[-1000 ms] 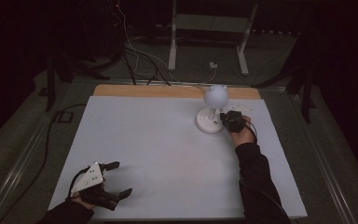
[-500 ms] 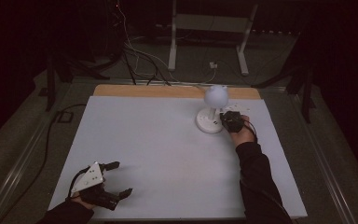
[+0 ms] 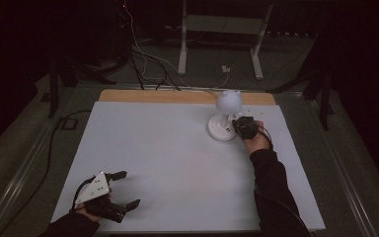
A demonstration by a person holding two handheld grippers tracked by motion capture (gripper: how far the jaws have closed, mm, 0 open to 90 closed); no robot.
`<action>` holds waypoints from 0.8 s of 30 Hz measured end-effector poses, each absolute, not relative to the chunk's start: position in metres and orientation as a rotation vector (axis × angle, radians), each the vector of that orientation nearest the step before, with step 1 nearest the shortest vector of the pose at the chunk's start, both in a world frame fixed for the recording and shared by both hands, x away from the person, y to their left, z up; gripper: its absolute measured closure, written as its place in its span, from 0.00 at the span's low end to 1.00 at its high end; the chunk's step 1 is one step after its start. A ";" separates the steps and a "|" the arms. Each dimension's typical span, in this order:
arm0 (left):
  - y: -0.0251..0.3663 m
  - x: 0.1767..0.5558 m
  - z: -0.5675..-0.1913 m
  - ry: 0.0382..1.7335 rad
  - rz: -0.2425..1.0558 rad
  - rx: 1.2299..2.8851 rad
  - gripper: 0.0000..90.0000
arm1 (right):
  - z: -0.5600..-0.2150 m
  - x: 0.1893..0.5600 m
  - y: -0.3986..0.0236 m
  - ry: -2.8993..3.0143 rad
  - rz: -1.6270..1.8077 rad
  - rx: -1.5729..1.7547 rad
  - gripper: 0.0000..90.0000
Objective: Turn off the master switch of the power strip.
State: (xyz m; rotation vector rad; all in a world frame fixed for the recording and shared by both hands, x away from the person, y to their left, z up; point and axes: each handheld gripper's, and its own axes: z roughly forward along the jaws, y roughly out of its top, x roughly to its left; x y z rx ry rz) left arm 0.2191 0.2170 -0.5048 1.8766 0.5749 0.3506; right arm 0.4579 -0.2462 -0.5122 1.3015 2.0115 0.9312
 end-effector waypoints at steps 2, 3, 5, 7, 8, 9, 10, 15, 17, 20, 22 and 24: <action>0.217 0.219 -0.505 0.576 0.350 1.873 0.00 | -0.512 0.458 -0.247 2.018 0.932 1.290 1.00; 0.217 0.219 -0.505 0.578 0.350 1.871 0.00 | -0.512 0.458 -0.247 2.015 0.939 1.296 1.00; 0.217 0.219 -0.505 0.577 0.351 1.875 0.00 | -0.513 0.458 -0.247 2.010 0.943 1.299 1.00; 0.217 0.220 -0.505 0.576 0.351 1.877 0.00 | -0.513 0.458 -0.248 2.007 0.954 1.297 1.00; 0.217 0.219 -0.505 0.576 0.351 1.874 0.00 | -0.514 0.458 -0.249 2.005 0.962 1.296 1.00; 0.217 0.220 -0.505 0.578 0.351 1.874 0.00 | -0.514 0.458 -0.249 2.005 0.962 1.296 1.00; 0.217 0.220 -0.505 0.578 0.352 1.875 0.00 | -0.514 0.457 -0.249 2.002 0.968 1.294 1.00; 0.217 0.220 -0.505 0.580 0.351 1.874 0.00 | -0.513 0.460 -0.250 2.012 0.960 1.303 1.00; 0.217 0.219 -0.505 0.578 0.355 1.876 0.00 | -0.512 0.461 -0.250 2.011 0.962 1.314 1.00; 0.218 0.220 -0.505 0.584 0.353 1.872 0.00 | -0.510 0.462 -0.248 2.020 0.942 1.319 1.00; 0.218 0.220 -0.505 0.585 0.353 1.872 0.00 | -0.506 0.461 -0.248 2.017 0.953 1.327 1.00; 0.218 0.221 -0.505 0.586 0.352 1.870 0.00 | -0.506 0.460 -0.249 2.003 0.968 1.316 0.99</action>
